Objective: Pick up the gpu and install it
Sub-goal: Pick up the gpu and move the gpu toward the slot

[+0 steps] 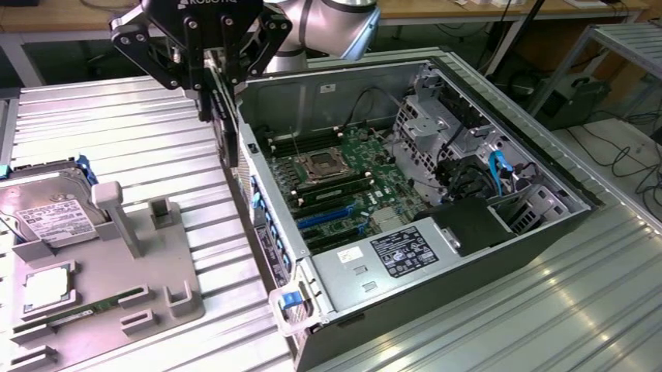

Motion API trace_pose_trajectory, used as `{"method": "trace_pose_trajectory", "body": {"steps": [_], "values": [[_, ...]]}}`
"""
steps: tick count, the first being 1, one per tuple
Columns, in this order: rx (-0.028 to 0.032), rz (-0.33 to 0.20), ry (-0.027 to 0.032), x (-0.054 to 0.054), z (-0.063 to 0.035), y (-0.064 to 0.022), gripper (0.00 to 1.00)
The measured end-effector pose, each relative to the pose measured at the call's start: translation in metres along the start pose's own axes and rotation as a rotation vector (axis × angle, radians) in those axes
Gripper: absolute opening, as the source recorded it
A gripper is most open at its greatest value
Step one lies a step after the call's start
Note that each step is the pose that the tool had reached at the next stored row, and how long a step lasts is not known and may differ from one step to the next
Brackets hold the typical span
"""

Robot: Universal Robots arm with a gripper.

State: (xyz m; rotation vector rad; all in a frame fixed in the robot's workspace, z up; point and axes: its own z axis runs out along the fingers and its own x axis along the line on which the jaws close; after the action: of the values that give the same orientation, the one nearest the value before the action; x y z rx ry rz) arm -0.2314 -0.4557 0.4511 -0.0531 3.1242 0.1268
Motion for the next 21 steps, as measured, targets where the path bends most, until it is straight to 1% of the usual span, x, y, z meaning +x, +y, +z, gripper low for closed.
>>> {"method": "trace_pose_trajectory", "body": {"steps": [11, 21], "values": [[0.0, 0.0, 0.0, -0.008, 0.0003, -0.0003, 0.28], [0.0001, 0.0, 0.0001, -0.02, 0.0008, -0.0008, 0.28]]}}
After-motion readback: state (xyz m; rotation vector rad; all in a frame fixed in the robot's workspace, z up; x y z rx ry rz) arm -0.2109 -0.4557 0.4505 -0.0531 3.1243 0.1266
